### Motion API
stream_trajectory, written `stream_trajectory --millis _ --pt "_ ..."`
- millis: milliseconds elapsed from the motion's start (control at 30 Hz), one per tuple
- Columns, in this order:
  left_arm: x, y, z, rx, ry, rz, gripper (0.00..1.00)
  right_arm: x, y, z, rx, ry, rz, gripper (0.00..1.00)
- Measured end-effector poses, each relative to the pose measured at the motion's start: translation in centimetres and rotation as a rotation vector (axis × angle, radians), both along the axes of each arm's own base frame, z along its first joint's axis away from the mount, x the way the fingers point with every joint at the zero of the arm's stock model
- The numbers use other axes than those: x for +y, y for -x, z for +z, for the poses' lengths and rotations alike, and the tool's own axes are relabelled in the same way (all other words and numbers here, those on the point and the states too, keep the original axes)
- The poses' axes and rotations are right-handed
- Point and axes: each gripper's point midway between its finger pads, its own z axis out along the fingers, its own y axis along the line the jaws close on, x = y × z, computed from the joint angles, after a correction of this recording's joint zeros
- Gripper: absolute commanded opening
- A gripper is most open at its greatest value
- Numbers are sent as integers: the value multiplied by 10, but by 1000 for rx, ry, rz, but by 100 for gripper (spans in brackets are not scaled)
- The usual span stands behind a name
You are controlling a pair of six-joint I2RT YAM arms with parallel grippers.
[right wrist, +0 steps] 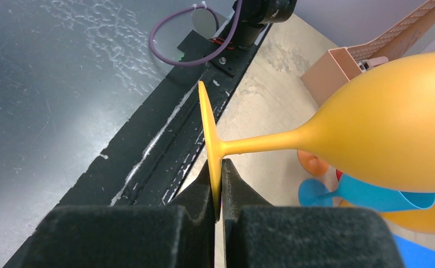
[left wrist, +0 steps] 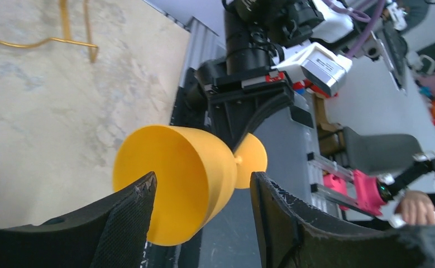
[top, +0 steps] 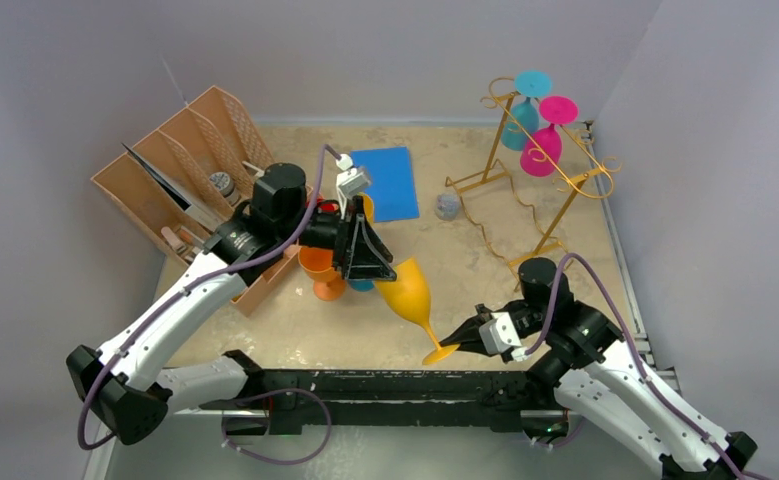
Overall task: Take the wine glass off the wine glass rack
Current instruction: Place the wine glass at the center of the board.
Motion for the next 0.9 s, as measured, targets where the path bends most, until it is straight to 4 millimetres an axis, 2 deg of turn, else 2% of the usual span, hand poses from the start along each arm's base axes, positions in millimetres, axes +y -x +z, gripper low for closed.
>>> stream_trajectory --millis 167,333,500,667,800,900 --pt "-5 9 -8 72 1 -103 48 0 0 0 -1 1 0 0" --pt "-6 15 -7 102 9 -149 47 0 0 -1 -2 1 0 0" --pt "-5 20 -5 104 20 -181 40 0 0 0 -3 0 0 0" --pt "-6 25 -5 105 18 -195 27 2 -3 0 -9 -3 -4 0" --pt "-7 28 -7 100 14 -208 23 4 -5 1 -14 -7 -4 0" --pt "-9 30 -9 96 10 -221 9 5 -7 2 -20 -13 -5 0"
